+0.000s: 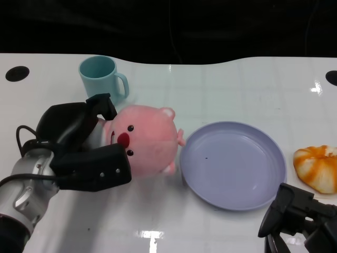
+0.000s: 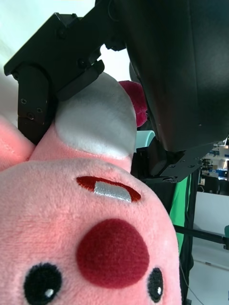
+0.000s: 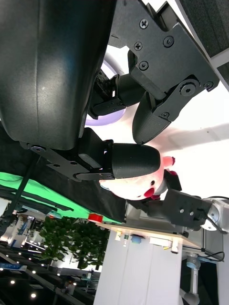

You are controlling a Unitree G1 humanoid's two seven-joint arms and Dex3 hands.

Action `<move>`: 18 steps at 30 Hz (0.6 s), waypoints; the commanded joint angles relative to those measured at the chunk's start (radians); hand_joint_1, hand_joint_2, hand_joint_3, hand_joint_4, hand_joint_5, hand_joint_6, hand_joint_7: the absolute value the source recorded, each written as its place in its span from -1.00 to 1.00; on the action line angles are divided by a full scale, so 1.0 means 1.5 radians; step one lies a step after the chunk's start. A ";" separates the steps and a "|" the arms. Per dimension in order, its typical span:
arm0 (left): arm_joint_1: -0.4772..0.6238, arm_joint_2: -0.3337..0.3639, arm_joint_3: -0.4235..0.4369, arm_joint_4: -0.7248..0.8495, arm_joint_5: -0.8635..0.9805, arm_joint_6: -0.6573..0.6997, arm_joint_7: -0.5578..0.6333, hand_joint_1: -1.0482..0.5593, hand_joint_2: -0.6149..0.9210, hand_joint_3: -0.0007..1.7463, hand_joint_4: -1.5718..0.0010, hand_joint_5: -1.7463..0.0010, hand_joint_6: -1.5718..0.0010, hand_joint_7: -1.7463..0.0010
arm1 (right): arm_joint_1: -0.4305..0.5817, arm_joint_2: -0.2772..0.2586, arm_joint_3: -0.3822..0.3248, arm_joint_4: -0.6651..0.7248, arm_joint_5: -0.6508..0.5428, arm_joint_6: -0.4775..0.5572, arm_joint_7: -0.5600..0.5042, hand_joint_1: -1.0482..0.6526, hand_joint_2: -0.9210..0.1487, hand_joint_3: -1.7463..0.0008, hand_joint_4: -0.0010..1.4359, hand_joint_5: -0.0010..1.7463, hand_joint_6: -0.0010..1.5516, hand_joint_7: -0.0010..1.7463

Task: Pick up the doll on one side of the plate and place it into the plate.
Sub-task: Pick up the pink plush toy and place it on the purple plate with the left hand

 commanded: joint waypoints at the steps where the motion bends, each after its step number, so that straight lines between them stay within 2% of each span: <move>1: -0.008 -0.008 0.008 -0.056 -0.004 0.039 -0.037 0.08 0.39 0.36 -0.19 -1.00 0.08 -1.00 | 0.001 -0.010 -0.012 0.001 0.006 -0.010 0.003 -0.02 -0.10 -0.58 -0.03 1.00 -0.24 0.78; 6: -0.035 -0.038 0.005 -0.093 -0.003 0.068 -0.075 0.07 0.38 0.38 -0.19 -1.00 0.08 -1.00 | 0.004 -0.010 -0.016 -0.017 0.016 0.022 -0.001 0.01 -0.09 -0.61 -0.03 1.00 -0.24 0.78; 8: -0.047 -0.056 0.004 -0.093 -0.004 0.080 -0.087 0.05 0.38 0.41 -0.19 -1.00 0.07 -1.00 | 0.003 -0.011 -0.017 -0.012 0.013 0.013 0.003 0.03 -0.09 -0.64 -0.03 1.00 -0.25 0.77; 13: -0.077 -0.102 -0.011 -0.067 0.001 0.083 -0.088 0.01 0.36 0.44 -0.22 -1.00 0.01 -1.00 | 0.002 -0.009 -0.016 0.000 0.016 0.003 0.011 0.03 -0.10 -0.64 -0.03 1.00 -0.25 0.78; 18: -0.101 -0.133 -0.039 -0.032 0.016 0.081 -0.081 0.02 0.36 0.39 -0.20 -1.00 0.05 -1.00 | 0.001 -0.005 -0.016 0.007 0.011 -0.003 0.007 0.02 -0.08 -0.64 -0.03 1.00 -0.24 0.79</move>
